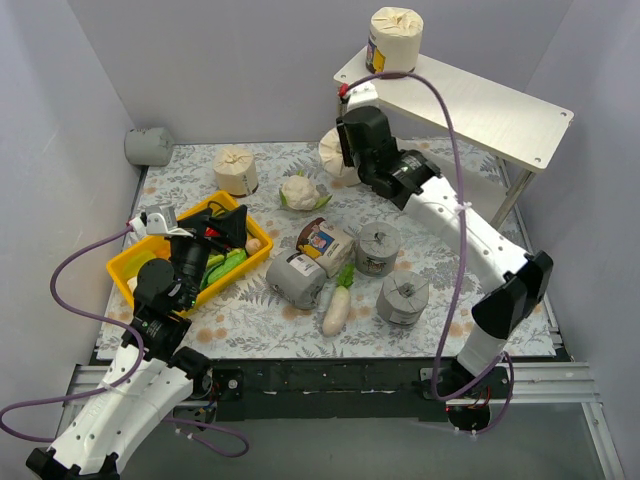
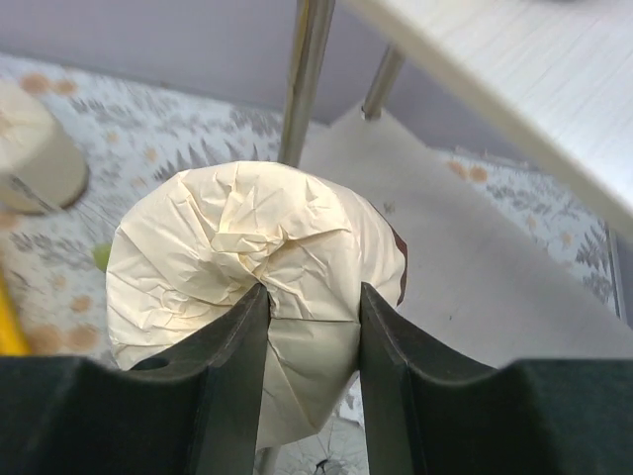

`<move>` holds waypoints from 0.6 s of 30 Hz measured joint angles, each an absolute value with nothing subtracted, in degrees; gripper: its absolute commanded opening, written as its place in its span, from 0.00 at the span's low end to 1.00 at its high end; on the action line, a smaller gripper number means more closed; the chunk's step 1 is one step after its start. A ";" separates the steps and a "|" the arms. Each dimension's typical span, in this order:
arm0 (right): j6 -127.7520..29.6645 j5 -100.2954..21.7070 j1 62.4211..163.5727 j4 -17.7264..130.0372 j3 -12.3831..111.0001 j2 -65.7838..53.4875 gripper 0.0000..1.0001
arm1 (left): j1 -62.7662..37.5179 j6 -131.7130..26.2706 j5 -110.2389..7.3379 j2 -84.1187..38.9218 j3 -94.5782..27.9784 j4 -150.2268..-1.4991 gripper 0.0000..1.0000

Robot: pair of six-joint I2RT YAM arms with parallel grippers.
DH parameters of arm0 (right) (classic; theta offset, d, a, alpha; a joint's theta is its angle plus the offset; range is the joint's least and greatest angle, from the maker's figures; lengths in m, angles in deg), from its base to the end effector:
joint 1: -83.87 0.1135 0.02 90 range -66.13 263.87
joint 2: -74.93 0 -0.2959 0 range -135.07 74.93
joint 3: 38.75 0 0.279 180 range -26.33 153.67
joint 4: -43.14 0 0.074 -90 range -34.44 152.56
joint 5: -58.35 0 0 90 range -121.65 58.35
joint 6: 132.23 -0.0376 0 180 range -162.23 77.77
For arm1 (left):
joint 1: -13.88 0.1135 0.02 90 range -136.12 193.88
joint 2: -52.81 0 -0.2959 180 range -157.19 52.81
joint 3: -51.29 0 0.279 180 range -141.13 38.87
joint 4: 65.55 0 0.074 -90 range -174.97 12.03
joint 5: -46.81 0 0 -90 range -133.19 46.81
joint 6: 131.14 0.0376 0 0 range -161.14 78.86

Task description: Place and organize the paper towels onto the shelf

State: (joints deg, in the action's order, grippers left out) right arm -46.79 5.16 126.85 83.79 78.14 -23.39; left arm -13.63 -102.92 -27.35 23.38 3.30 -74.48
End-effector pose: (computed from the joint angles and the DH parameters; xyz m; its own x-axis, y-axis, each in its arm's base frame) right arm 0.3254 0.2724 0.4560 -0.2852 -0.1788 -0.9416 -0.1173 0.9816 -0.1508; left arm 0.1248 -0.0534 0.3661 -0.1111 -0.8979 -0.4260 0.2280 0.3942 -0.8903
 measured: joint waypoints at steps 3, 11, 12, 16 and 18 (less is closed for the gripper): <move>-45.41 3.94 126.61 83.96 84.54 -21.12 0.43 | -13.63 -102.92 -27.38 23.40 3.30 -74.48 0.98; -42.35 3.44 121.04 80.73 93.64 -16.35 0.43 | -13.63 -102.92 -27.38 23.40 3.30 -74.48 0.98; -42.11 3.50 119.75 80.47 93.85 -15.94 0.43 | -13.63 -102.92 -27.38 23.40 3.30 -74.48 0.98; -41.96 3.11 113.41 80.01 94.25 -15.57 0.44 | -13.63 -102.92 -27.38 23.40 3.30 -74.48 0.98; -42.57 1.89 109.74 80.62 94.75 -16.00 0.44 | -13.63 -102.92 -27.40 23.38 3.30 -74.48 0.98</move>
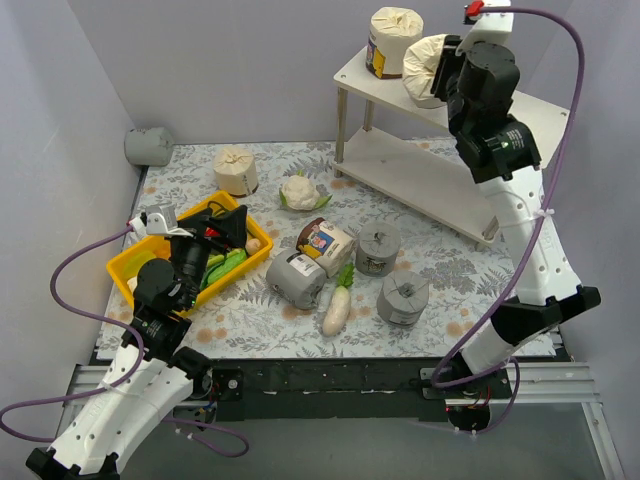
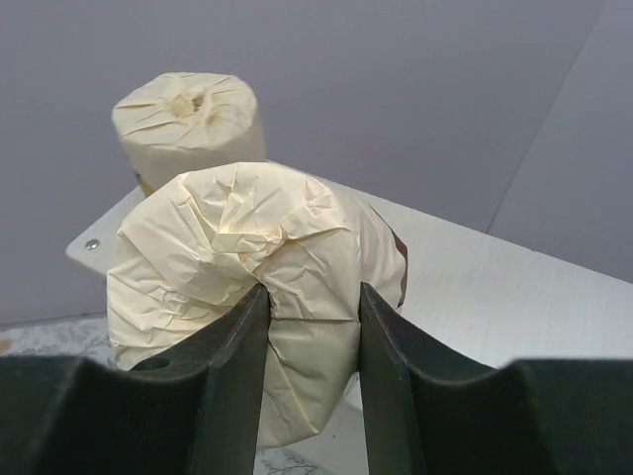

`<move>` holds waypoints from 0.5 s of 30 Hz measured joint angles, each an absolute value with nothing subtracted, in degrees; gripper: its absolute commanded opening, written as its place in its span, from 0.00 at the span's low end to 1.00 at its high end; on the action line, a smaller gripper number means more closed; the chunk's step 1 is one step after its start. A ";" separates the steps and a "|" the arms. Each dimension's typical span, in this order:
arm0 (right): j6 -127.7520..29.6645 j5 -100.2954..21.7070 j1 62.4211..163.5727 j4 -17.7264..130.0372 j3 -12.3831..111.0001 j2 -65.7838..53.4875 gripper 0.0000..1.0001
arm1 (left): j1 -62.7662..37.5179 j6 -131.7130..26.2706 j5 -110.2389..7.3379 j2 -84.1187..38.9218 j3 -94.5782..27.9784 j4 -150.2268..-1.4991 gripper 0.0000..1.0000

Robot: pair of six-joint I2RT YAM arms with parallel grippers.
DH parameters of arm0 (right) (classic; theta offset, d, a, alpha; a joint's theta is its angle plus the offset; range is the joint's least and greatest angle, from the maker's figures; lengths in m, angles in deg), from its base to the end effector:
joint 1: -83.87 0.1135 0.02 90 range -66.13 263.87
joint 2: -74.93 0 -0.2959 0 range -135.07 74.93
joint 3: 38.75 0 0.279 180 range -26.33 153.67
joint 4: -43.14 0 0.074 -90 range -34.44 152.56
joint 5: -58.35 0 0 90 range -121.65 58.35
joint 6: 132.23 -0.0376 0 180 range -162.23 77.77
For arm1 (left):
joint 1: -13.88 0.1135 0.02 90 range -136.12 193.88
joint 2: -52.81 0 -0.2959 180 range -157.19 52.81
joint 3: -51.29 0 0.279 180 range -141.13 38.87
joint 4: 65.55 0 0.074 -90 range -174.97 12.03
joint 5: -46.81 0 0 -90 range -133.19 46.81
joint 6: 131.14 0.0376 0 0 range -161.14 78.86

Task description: Place and organize the paper towels onto the shelf

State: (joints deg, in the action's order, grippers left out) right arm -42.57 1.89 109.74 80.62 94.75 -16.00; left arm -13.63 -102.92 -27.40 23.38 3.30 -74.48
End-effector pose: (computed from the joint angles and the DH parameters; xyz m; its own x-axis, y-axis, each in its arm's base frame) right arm 0.3107 0.1276 0.6074 0.0806 0.0446 -0.9957 0.1310 0.9899 0.0549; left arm 0.1248 -0.0535 0.3661 -0.1118 -0.8977 -0.4261 0.2284 0.3941 -0.8902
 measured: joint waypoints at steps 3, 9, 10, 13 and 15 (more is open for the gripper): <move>-44.25 -0.61 104.91 81.47 96.63 -17.75 0.44 | -13.63 -102.92 -27.49 23.33 3.30 -74.50 0.98; -48.71 -7.60 97.85 82.87 99.14 -21.90 0.50 | -13.63 -102.92 -27.51 23.22 3.30 -74.48 0.98; -49.50 -8.78 97.04 83.11 99.97 -22.98 0.57 | -13.63 -102.92 -27.51 23.22 3.30 -74.48 0.98; -51.09 -11.34 95.25 83.53 102.23 -25.71 0.73 | -13.63 -102.92 -27.49 23.22 3.30 -74.48 0.98; -51.92 -12.47 94.39 83.33 102.64 -26.45 0.77 | -13.63 -102.92 -27.49 23.18 3.30 -74.48 0.98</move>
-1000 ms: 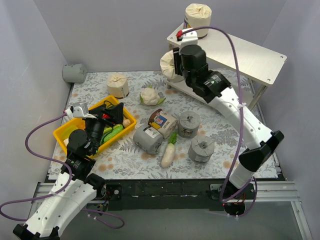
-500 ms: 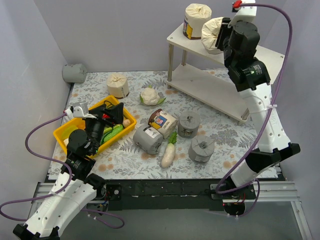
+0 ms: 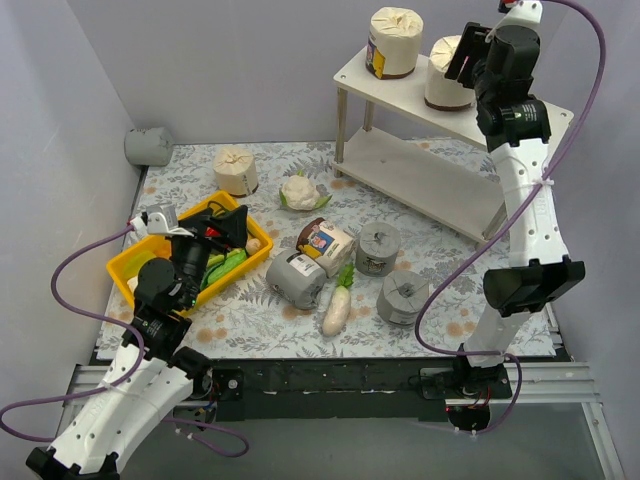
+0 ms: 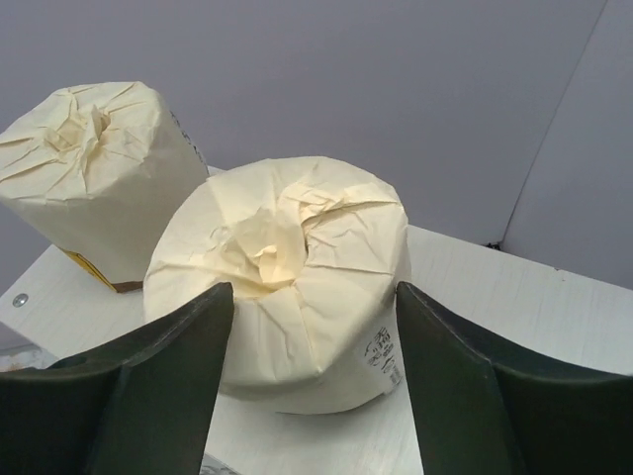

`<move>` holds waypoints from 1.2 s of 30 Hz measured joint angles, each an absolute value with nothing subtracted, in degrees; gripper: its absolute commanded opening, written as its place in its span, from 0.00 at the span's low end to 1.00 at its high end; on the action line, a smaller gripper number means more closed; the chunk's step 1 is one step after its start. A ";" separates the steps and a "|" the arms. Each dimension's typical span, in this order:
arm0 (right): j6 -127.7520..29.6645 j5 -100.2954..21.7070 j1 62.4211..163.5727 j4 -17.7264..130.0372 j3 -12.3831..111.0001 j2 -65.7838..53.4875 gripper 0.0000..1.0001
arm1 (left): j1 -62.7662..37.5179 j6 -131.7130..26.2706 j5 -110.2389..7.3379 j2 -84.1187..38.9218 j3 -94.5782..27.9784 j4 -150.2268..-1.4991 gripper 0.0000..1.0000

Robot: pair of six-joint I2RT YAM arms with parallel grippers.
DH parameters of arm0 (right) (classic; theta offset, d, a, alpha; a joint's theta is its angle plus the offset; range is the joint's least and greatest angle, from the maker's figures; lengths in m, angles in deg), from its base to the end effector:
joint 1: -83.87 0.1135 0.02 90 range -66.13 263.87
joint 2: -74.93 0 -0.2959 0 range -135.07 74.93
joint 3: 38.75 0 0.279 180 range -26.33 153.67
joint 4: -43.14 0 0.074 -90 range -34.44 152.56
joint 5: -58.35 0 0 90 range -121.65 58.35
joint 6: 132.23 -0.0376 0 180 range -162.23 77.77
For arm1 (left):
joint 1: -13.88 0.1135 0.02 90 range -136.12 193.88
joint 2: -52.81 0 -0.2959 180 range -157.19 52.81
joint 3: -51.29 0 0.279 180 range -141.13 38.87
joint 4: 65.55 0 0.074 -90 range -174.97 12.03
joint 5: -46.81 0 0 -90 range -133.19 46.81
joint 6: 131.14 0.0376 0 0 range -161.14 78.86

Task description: Place and organize the paper towels onto the shelf

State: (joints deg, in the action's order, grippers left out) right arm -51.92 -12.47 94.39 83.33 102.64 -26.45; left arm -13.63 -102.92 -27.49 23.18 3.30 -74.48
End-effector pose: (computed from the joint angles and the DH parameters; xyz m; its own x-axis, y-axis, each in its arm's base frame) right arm 0.3971 0.0612 0.5826 0.0223 0.1658 -0.9859 0.1489 0.9746 0.1673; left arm 0.1256 -0.0539 0.3657 -0.1145 -0.8968 -0.4274 0.2264 0.3954 -0.8902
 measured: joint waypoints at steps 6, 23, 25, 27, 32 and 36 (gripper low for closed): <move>-52.82 -14.90 92.27 82.19 102.93 -26.25 0.76 | -13.63 -102.92 -27.51 22.63 3.30 -74.50 0.98; -47.81 -25.46 89.21 77.32 84.24 -13.21 0.80 | -13.63 -102.90 -27.51 22.37 3.30 -74.50 0.98; -47.35 -27.47 88.30 77.01 83.12 -12.77 0.82 | -13.63 -102.92 -27.51 22.37 3.30 -74.50 0.98; -46.76 -29.92 87.23 76.29 81.75 -12.66 0.84 | -13.63 -102.92 -27.51 22.37 3.30 -74.48 0.98; -44.91 -34.75 85.76 75.85 80.59 -14.06 0.86 | -13.63 -102.92 -27.53 22.37 3.30 -74.50 0.98; -43.81 -37.00 85.56 74.91 80.59 -15.76 0.86 | -13.63 -102.92 -27.53 22.37 3.30 -74.50 0.98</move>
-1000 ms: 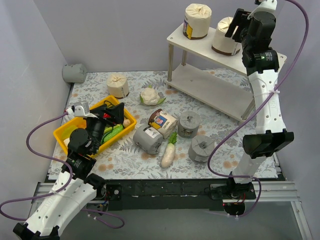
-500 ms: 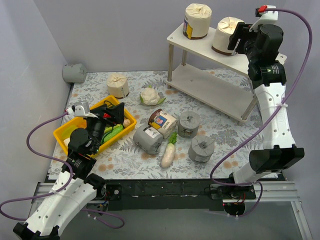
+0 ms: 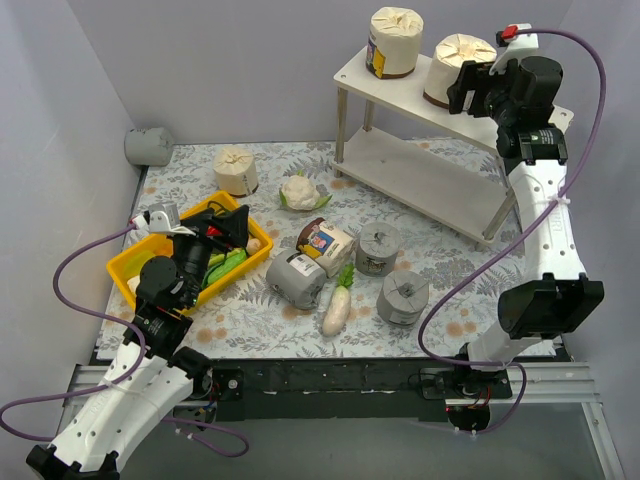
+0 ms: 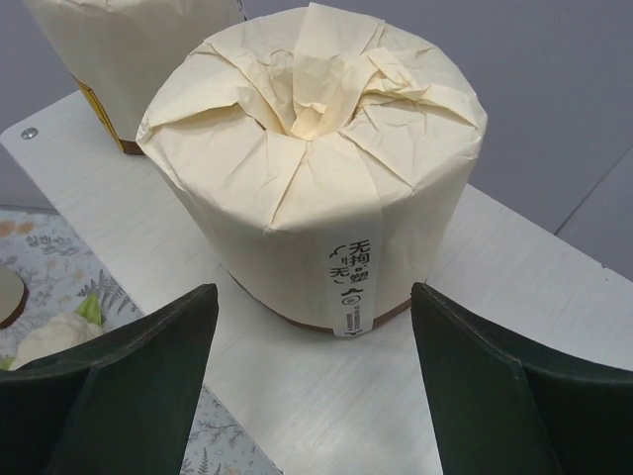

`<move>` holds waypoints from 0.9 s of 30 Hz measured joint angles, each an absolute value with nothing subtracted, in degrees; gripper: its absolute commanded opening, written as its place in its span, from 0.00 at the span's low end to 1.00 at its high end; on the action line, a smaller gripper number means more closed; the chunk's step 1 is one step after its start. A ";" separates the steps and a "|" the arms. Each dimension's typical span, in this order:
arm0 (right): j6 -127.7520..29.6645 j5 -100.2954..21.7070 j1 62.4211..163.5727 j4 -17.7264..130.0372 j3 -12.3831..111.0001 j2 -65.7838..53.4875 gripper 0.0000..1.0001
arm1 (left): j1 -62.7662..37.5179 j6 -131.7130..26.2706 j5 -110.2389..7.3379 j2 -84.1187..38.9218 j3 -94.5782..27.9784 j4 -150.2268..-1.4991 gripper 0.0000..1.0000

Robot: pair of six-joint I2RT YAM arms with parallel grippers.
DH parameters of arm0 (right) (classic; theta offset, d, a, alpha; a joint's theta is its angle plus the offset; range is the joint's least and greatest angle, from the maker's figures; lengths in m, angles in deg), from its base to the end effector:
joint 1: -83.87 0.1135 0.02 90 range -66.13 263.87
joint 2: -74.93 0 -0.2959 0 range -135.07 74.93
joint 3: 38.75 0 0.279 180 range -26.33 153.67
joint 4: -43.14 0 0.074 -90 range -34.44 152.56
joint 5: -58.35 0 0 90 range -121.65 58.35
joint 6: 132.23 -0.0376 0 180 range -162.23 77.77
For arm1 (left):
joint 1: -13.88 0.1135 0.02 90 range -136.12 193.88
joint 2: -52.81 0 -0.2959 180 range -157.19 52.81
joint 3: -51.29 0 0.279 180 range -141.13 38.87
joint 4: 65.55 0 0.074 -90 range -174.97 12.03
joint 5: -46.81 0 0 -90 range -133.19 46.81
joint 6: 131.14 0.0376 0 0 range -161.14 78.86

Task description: Place and organize the paper towels onto the shelf

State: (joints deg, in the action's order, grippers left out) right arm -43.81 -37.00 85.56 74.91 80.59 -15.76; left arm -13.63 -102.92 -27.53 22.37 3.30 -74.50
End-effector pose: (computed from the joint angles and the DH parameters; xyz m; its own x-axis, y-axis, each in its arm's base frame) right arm 0.3794 0.0147 0.5371 -0.0578 0.0258 -0.9980 -0.1209 0.9921 0.0326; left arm 0.1287 -0.0556 0.3640 -0.1206 -0.8938 -0.4320 0.2152 0.4013 -0.8903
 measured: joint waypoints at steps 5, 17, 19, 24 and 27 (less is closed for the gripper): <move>-43.27 -39.14 85.37 74.21 81.96 -19.00 0.84 | -13.63 -102.92 -27.51 22.37 3.30 -74.50 0.98; -43.49 -42.72 85.13 73.30 86.53 -25.34 0.80 | -13.63 -102.90 -27.51 22.15 3.30 -74.50 0.98; -43.55 -42.75 85.13 73.32 87.32 -25.99 0.80 | -13.63 -102.90 -27.51 22.13 3.30 -74.50 0.98; -43.90 -42.72 85.13 73.56 90.53 -28.57 0.80 | -13.63 -102.90 -27.51 22.09 3.30 -74.50 0.98; -43.99 -42.55 85.13 73.56 92.48 -30.17 0.80 | -13.63 -102.90 -27.51 22.00 3.30 -74.50 0.98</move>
